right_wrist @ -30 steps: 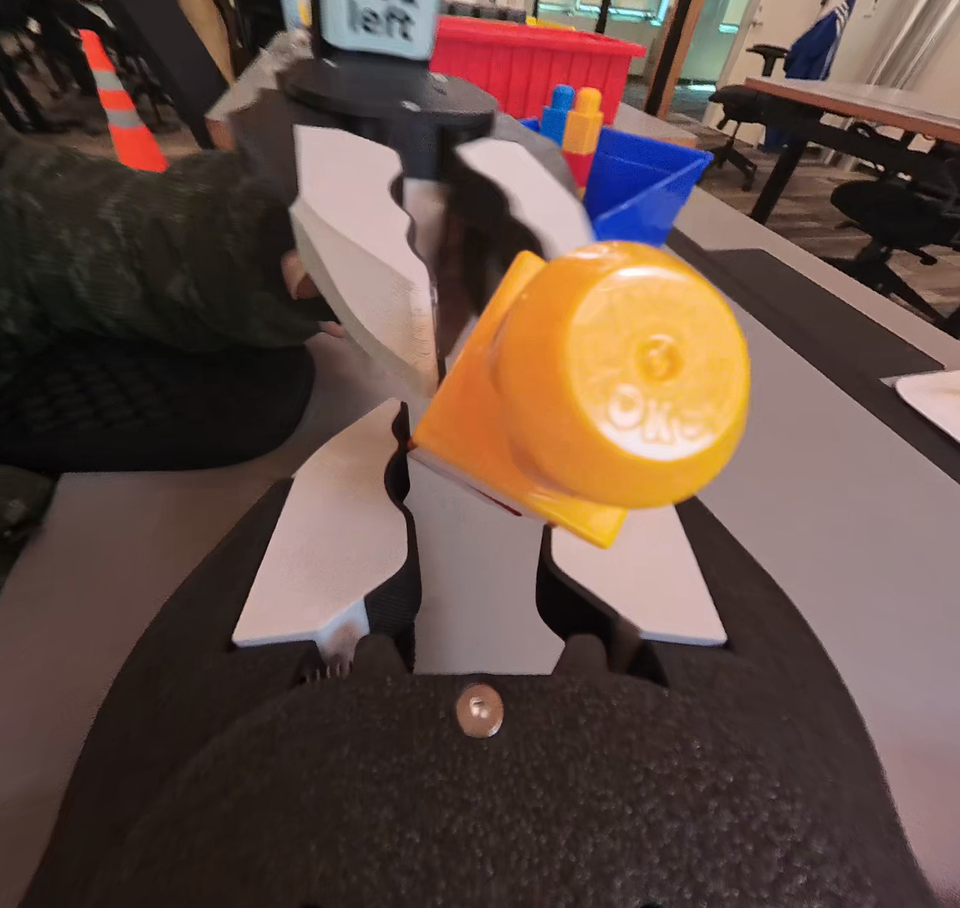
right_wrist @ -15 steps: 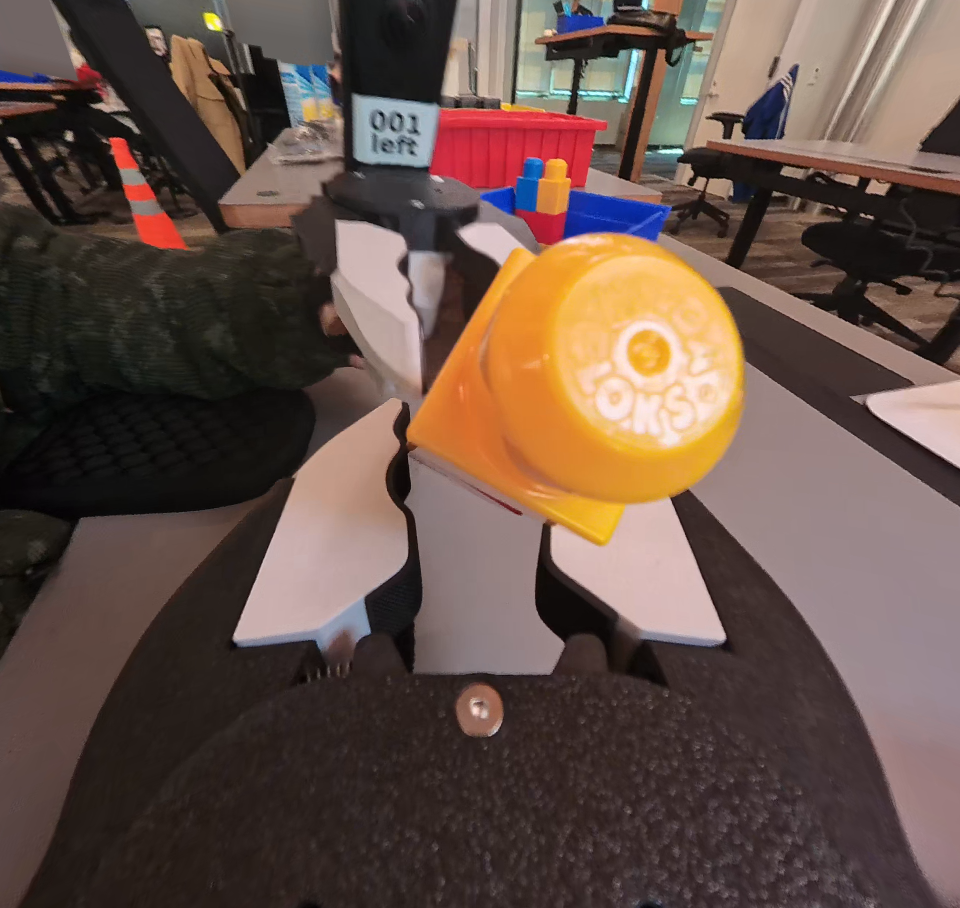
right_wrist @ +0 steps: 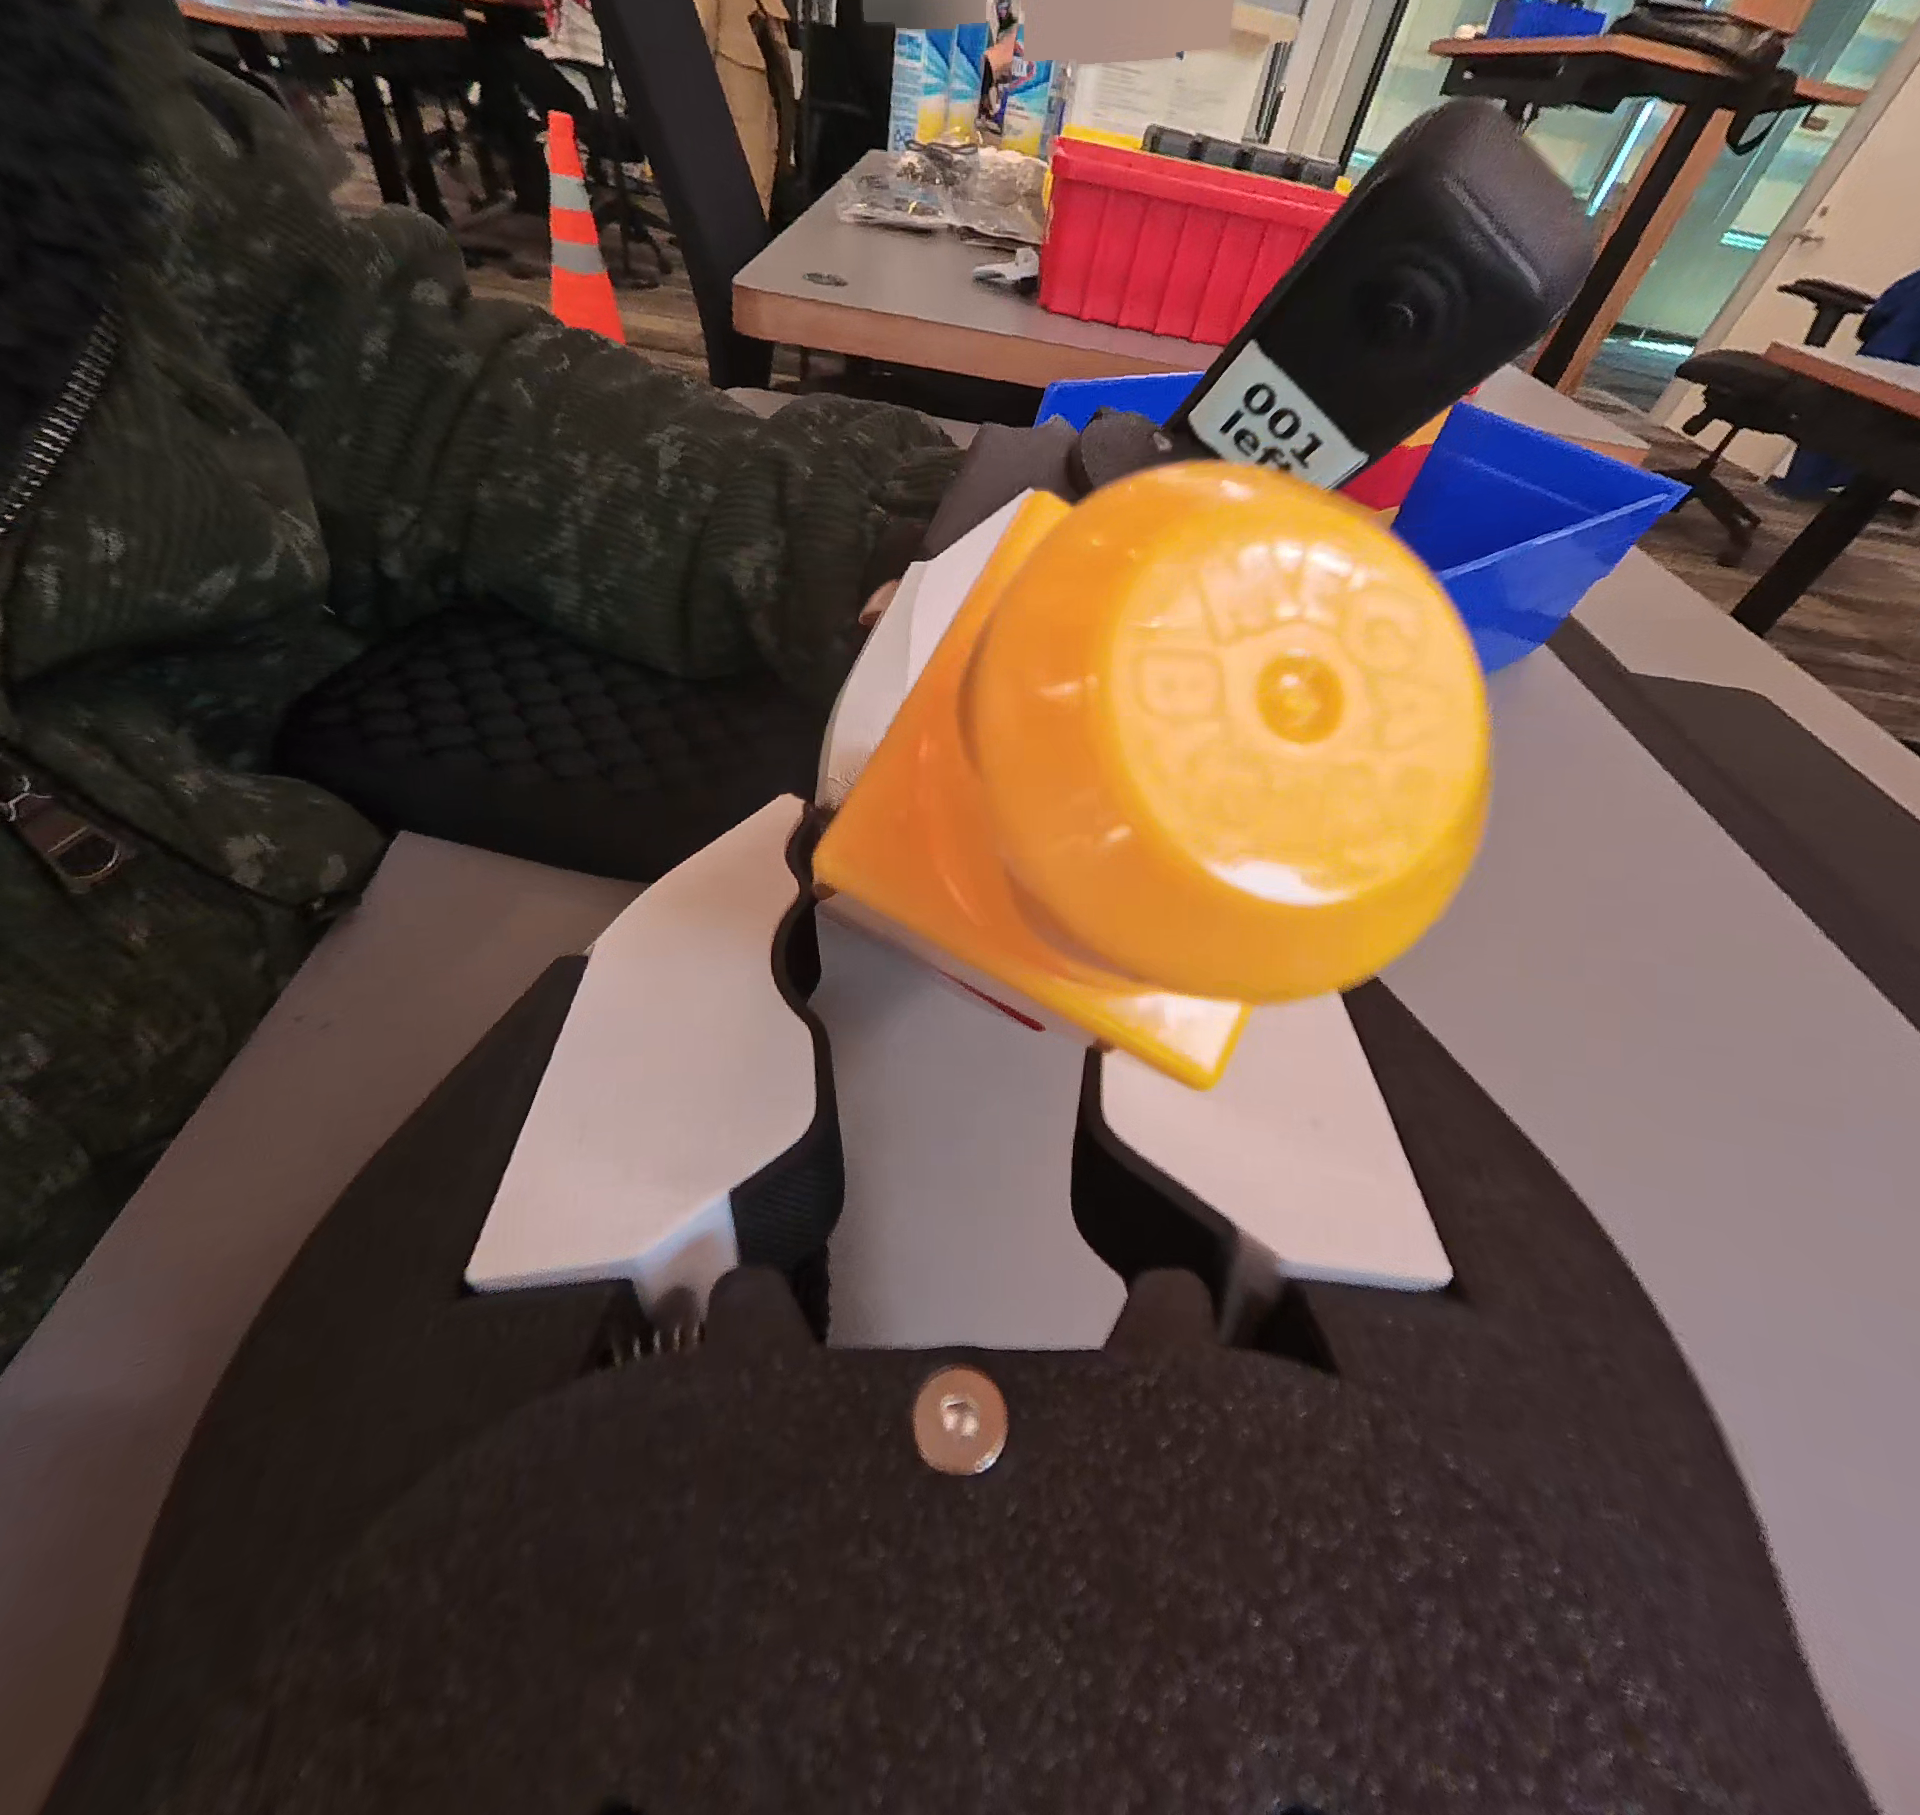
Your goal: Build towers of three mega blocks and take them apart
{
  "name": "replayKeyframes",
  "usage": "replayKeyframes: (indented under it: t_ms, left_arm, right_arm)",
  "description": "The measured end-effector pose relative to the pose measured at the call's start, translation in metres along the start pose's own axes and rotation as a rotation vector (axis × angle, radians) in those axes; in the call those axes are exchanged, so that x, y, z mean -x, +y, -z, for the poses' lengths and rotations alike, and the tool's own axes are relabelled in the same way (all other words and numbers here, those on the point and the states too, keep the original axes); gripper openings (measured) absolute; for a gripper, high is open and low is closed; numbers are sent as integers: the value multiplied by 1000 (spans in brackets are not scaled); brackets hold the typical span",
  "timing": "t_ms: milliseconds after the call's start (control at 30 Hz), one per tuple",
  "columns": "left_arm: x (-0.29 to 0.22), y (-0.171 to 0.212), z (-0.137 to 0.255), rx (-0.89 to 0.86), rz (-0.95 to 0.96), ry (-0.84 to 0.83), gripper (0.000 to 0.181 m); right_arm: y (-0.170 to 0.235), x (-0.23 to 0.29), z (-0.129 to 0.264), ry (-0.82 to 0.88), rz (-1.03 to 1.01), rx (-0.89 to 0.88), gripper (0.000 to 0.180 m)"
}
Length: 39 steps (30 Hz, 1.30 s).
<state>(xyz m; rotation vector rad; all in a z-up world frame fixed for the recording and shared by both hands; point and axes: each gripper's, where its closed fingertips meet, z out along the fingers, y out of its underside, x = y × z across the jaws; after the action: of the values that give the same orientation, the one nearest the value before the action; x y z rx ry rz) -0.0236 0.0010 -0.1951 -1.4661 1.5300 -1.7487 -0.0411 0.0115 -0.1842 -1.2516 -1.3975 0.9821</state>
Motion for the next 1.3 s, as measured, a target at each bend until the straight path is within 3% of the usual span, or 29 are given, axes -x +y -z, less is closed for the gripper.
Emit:
replayKeyframes:
  t_ms: [200, 433, 533, 633, 767, 833, 933, 1033, 1100, 1133, 1233, 1300]
  left_arm:
    - [9, -4, 7, 25, -91, -112, 36]
    - [39, -11, 34, -6, -140, -338, 36]
    - [49, 2, 36, 61, -132, -384, 36]
    - [54, 11, 31, 111, -118, -392, 36]
    - [58, 9, 30, 97, -149, -432, 36]
    - [54, -6, 23, 42, -192, -449, 53]
    - [53, -11, 6, 91, -309, -527, 56]
    - [59, -5, -10, 148, -392, -582, 50]
    - [64, -6, -11, 127, -375, -607, 35]
    - [63, -8, -11, 99, -356, -587, 35]
    - [60, -18, -10, -3, -279, -534, 65]
    - [52, -19, -17, -35, -226, -450, 73]
  right_arm:
    - [2, -9, 4, 9, -89, 23, 56]
    - [-8, -45, 38, 122, -209, -85, 63]
    - [-6, -61, 51, 189, -232, -115, 59]
    - [2, -60, 53, 169, -231, -87, 38]
    - [3, -60, 52, 180, -222, -77, 37]
    - [0, -60, 53, 185, -215, -88, 37]
    - [0, -56, 47, 174, -203, -93, 36]
    - [2, -47, 35, 144, -195, -80, 36]
    - [1, -45, 31, 144, -185, -84, 35]
    - [-1, -44, 31, 146, -186, -91, 35]
    - [-12, -43, 33, 138, -204, -152, 35]
    - [-20, -43, 34, 140, -209, -195, 35]
